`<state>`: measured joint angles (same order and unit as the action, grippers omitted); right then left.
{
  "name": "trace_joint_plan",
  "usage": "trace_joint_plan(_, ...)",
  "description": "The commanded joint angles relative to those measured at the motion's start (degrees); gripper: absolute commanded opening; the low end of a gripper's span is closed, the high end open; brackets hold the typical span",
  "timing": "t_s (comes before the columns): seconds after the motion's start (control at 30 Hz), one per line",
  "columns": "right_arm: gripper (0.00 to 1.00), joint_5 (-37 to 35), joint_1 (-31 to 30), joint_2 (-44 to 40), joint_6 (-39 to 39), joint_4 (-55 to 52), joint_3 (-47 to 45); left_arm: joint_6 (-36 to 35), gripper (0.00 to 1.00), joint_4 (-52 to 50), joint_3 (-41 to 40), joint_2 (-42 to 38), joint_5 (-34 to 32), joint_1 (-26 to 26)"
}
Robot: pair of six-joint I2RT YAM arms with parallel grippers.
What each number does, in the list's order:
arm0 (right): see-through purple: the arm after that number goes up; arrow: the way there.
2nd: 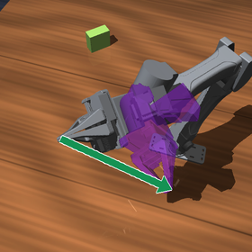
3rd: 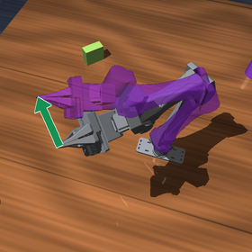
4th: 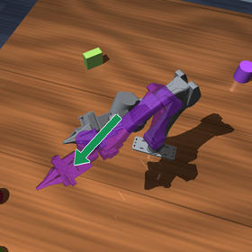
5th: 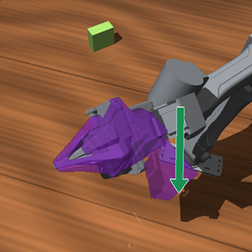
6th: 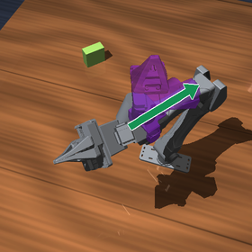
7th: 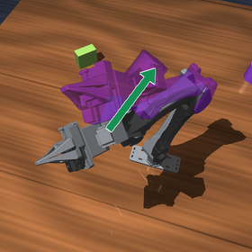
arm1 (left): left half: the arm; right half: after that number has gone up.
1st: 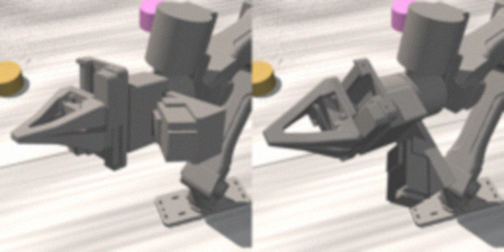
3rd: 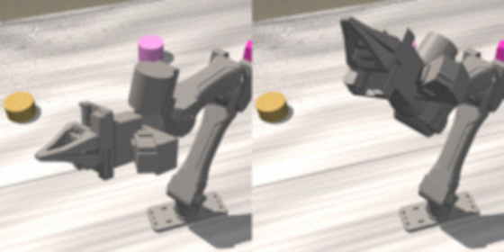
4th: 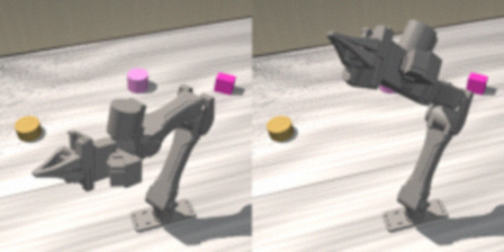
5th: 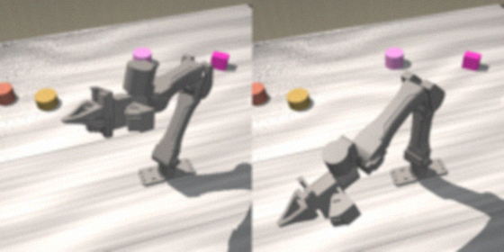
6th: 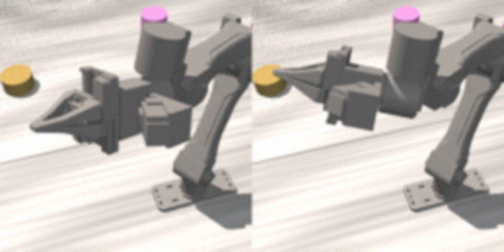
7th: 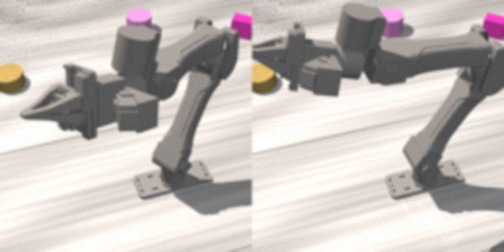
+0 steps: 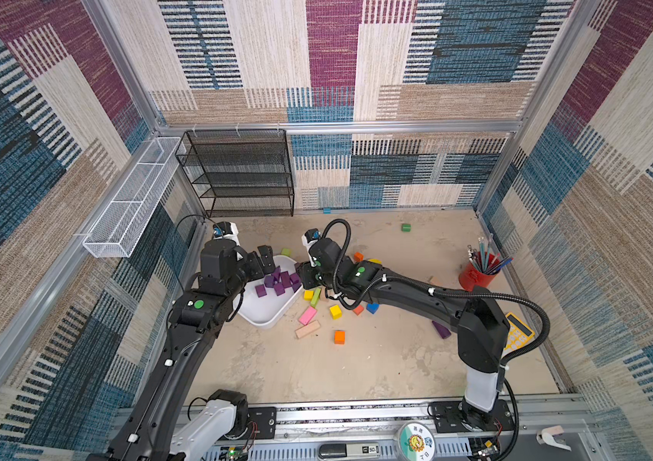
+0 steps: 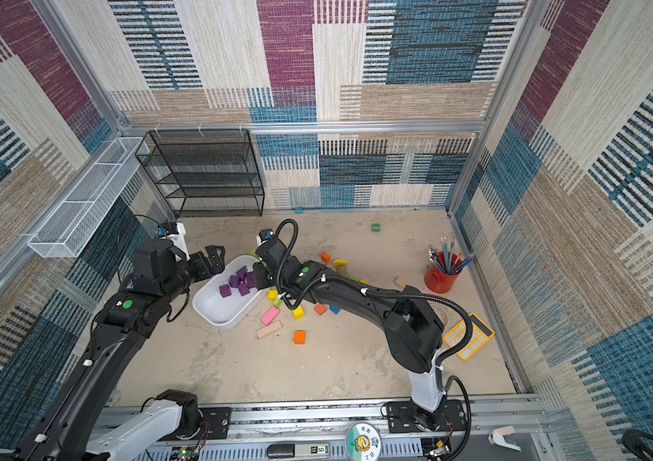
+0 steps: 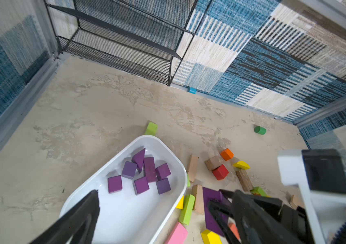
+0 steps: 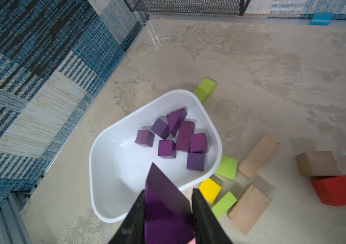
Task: Pick purple bricks into the storage bin
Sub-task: Place the building block in the storage box.
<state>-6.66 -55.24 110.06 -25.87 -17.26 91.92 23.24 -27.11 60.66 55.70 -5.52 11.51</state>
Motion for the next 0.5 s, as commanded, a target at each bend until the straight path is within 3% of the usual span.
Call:
trace_joint_plan(0.0, 0.36, -0.3, -1.9, 2.2, -0.2, 0.9, 2.9, -2.2, 0.99, 2.8, -0.5, -0.8, -4.2, -0.1)
trace_joint_plan(0.47, 0.36, 1.4, -3.7, 21.0, 1.5, -4.5, 21.5, -1.2, 0.99, 2.0, -1.0, -0.4, -9.2, -1.4)
